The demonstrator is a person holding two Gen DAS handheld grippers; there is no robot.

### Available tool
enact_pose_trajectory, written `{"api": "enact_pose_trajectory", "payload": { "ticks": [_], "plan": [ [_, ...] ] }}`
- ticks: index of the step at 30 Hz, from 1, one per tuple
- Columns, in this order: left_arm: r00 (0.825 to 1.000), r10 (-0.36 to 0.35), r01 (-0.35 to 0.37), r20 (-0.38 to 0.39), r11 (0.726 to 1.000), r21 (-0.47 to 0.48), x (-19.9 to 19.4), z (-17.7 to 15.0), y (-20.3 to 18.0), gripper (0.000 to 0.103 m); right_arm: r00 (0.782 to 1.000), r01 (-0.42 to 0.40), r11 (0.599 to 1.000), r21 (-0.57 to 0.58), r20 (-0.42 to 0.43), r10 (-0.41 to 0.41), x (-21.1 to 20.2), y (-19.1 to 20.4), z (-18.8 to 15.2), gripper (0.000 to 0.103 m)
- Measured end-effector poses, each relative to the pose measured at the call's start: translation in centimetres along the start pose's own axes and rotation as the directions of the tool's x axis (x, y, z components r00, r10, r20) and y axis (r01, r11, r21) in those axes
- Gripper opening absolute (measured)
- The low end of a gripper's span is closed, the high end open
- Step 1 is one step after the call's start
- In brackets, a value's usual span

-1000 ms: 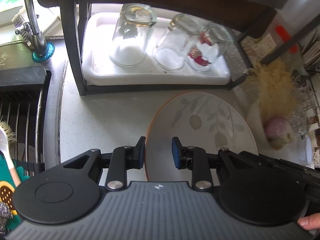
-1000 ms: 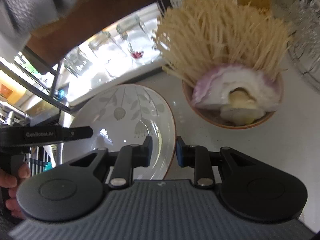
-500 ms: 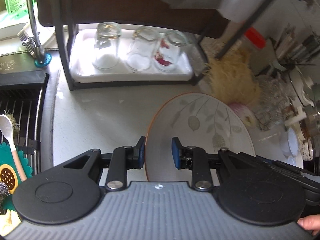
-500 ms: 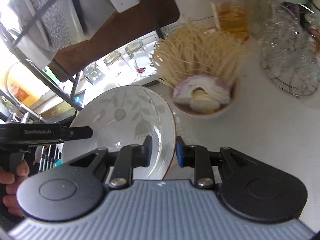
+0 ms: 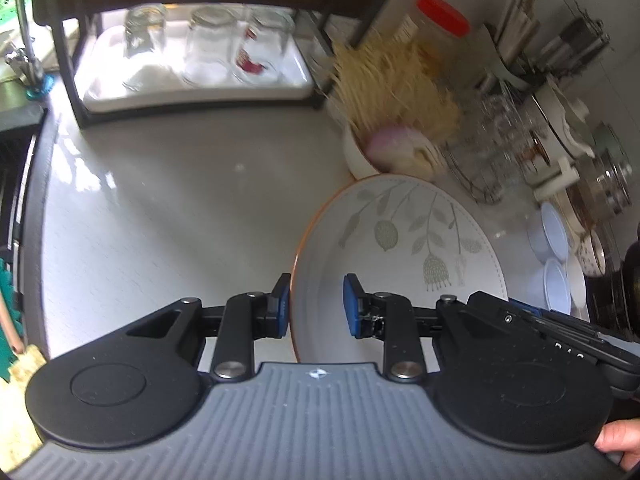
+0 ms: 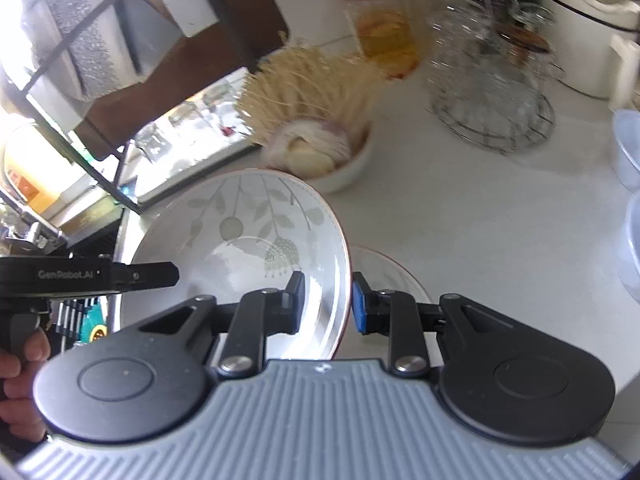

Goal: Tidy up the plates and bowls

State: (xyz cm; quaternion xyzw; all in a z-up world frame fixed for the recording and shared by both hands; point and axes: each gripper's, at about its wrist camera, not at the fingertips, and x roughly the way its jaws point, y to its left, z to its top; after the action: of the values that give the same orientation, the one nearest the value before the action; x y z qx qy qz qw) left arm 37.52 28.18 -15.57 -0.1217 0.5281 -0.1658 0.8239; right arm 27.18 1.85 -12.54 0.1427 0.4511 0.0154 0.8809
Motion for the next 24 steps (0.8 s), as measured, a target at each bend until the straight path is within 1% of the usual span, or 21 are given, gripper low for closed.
{"api": "enact_pose_trajectory", "payload": {
  "ticks": [5, 8, 12, 15, 19, 21, 24],
  "plan": [
    [0.999, -0.011, 0.012, -0.04, 1.0, 0.02, 1.4, -1.6, -1.4, 0.031, 0.999, 0.046, 0.999, 0.002, 0.006, -0.046, -0.9, -1.4, -1.4, 0.028],
    [0.997, -0.024, 0.024, -0.078, 1.0, -0.005, 2.2, -2.4, -2.0, 0.031, 0.997, 0.079, 0.997, 0.021, 0.002, -0.079, -1.2, -2.3, -2.1, 0.028],
    [0.996, 0.005, -0.003, -0.094, 1.0, 0.018, 3.0, -3.4, -3.1, 0.031, 0.994, 0.106, 0.994, 0.012, 0.01, -0.106, -1.4, -2.8, -2.5, 0.028],
    [0.995, 0.009, -0.008, -0.102, 1.0, 0.015, 3.5, -3.9, -3.6, 0.031, 0.993, 0.113, 0.994, -0.001, 0.019, -0.113, -1.3, -3.4, -2.8, 0.028],
    [0.993, 0.03, -0.028, -0.118, 0.999, 0.019, 3.8, -4.4, -4.2, 0.031, 0.992, 0.126, 0.992, -0.002, 0.004, -0.126, -0.9, -4.1, -3.2, 0.028],
    [0.99, 0.042, -0.042, -0.135, 0.999, 0.006, 4.2, -4.4, -4.4, 0.031, 0.99, 0.137, 0.991, -0.001, -0.005, -0.137, -0.6, -4.2, -3.3, 0.028],
    [0.989, 0.064, -0.06, -0.136, 0.998, 0.03, 4.5, -4.4, -4.9, 0.031, 0.989, 0.149, 0.989, -0.014, -0.009, -0.149, -0.4, -4.2, -3.5, 0.028]
  ]
}}
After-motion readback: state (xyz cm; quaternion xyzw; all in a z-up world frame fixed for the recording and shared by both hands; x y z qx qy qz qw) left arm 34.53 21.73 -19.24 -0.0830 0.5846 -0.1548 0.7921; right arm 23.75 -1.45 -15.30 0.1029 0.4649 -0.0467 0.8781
